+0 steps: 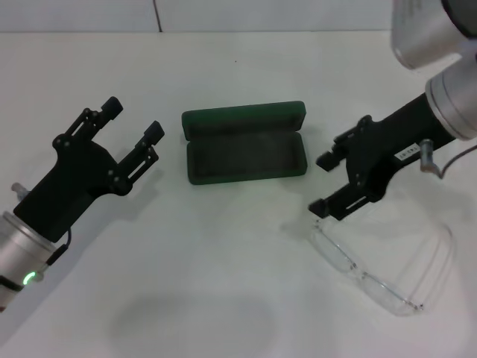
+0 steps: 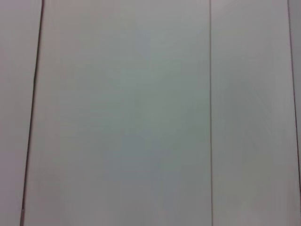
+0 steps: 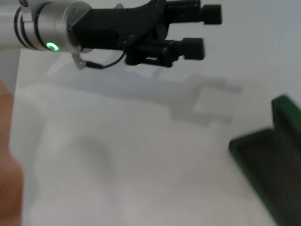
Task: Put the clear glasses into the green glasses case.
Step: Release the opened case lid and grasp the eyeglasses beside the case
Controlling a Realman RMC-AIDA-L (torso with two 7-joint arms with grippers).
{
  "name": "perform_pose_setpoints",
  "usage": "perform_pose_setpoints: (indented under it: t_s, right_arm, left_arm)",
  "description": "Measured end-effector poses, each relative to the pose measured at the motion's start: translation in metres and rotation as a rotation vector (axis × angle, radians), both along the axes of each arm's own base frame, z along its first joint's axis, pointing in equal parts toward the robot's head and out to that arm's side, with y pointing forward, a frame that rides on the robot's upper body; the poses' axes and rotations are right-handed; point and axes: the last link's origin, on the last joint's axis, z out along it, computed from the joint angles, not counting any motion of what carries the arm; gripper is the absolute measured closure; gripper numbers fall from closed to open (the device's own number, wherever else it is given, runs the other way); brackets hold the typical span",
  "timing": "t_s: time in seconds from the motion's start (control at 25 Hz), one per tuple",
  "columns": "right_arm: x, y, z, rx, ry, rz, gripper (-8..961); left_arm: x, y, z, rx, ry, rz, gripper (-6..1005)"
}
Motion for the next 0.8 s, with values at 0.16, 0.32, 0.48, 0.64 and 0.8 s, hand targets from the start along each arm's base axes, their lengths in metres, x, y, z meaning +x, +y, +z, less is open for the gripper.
perform_pose_setpoints:
  t_s: [0.16, 0.32, 0.48, 0.64, 0.8]
  right_arm:
    - [-0.013, -0.007, 0.001, 0.002, -0.116, -0.088, 187]
    - [-0.005, -0.011, -0.013, 0.024, -0.232, -0.152, 187]
    - [-0.001, -0.020, -0.029, 0.007, -0.300, -0.155, 188]
    - [0.002, -0.025, -0.037, 0.001, -0.336, -0.165, 188]
    - [0.007, -0.030, -0.046, -0.001, -0.353, -0.179, 187]
  left_arm:
    - [0.000, 0.002, 0.000, 0.003, 0.001, 0.006, 269]
    - [0.002, 0.004, -0.003, -0.011, 0.007, 0.000, 269]
    - [0.002, 0.007, -0.009, -0.033, 0.011, 0.018, 269]
    - [0.005, 0.011, -0.011, -0.047, 0.017, 0.013, 268]
    - [0.005, 0.012, -0.011, -0.046, 0.017, 0.014, 268]
